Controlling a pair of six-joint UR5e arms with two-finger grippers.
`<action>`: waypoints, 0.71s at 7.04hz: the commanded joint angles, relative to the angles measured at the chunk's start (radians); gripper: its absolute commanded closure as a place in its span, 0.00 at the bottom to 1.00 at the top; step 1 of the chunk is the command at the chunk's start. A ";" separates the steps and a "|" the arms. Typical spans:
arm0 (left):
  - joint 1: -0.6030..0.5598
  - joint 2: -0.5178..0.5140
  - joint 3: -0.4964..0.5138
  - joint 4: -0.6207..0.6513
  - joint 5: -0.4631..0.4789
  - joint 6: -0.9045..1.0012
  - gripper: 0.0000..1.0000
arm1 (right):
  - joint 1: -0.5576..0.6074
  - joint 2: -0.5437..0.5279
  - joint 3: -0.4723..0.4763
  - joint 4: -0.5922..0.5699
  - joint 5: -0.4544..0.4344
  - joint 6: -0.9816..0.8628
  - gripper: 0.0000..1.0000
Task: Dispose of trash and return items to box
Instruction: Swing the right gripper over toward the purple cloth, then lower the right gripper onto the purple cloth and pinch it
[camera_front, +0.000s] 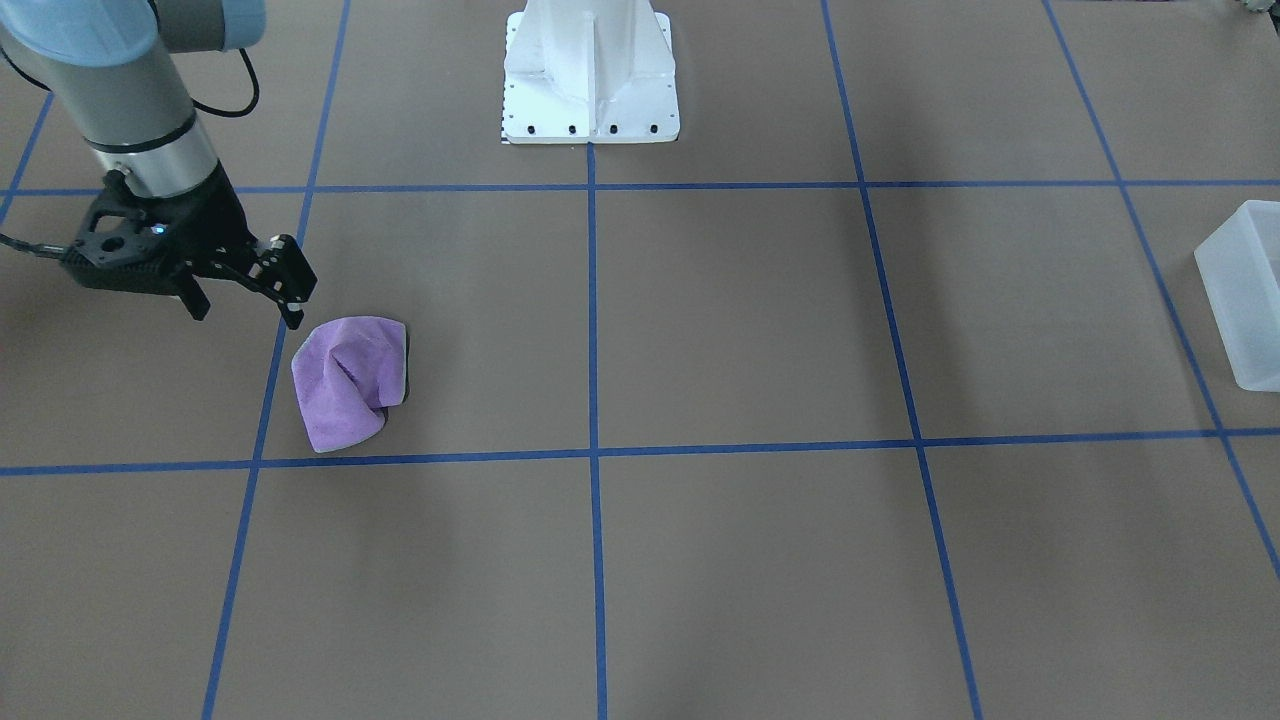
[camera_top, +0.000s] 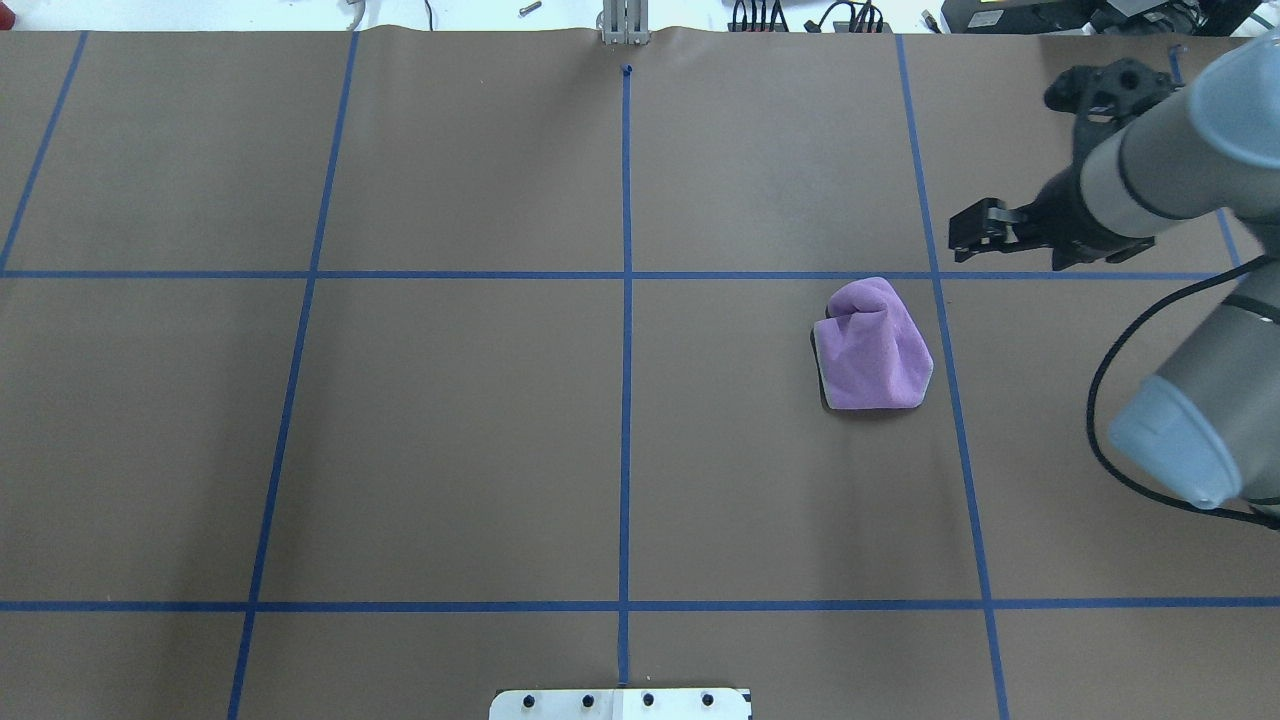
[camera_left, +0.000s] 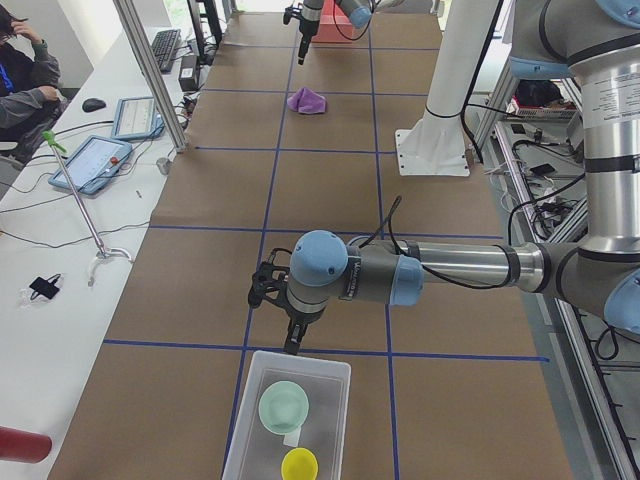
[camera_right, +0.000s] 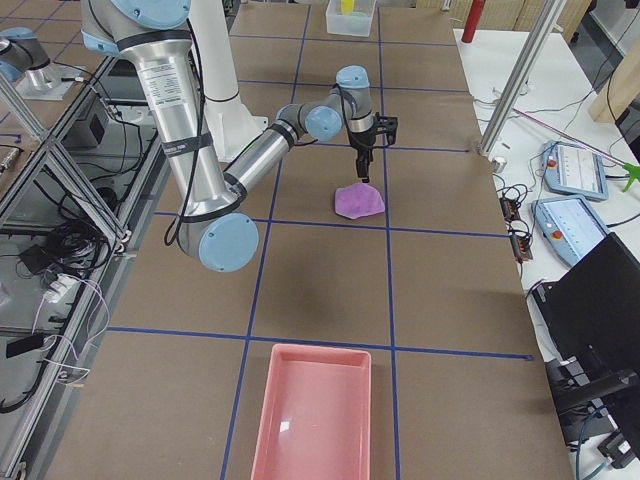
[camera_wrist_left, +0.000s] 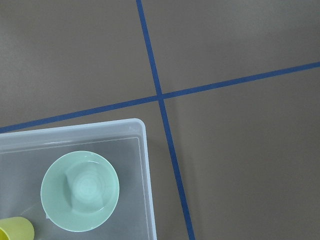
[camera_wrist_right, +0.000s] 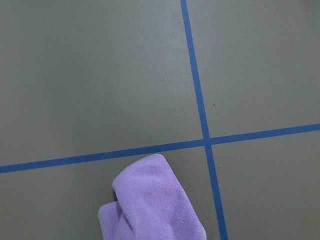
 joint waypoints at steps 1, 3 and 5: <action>0.000 0.001 -0.027 -0.001 0.000 -0.002 0.02 | -0.064 0.023 -0.056 0.001 -0.076 0.053 0.11; 0.000 0.001 -0.031 -0.001 0.000 -0.002 0.02 | -0.112 0.023 -0.116 0.098 -0.107 0.108 0.25; 0.000 0.002 -0.037 -0.001 0.000 -0.002 0.02 | -0.124 0.020 -0.216 0.255 -0.119 0.144 0.37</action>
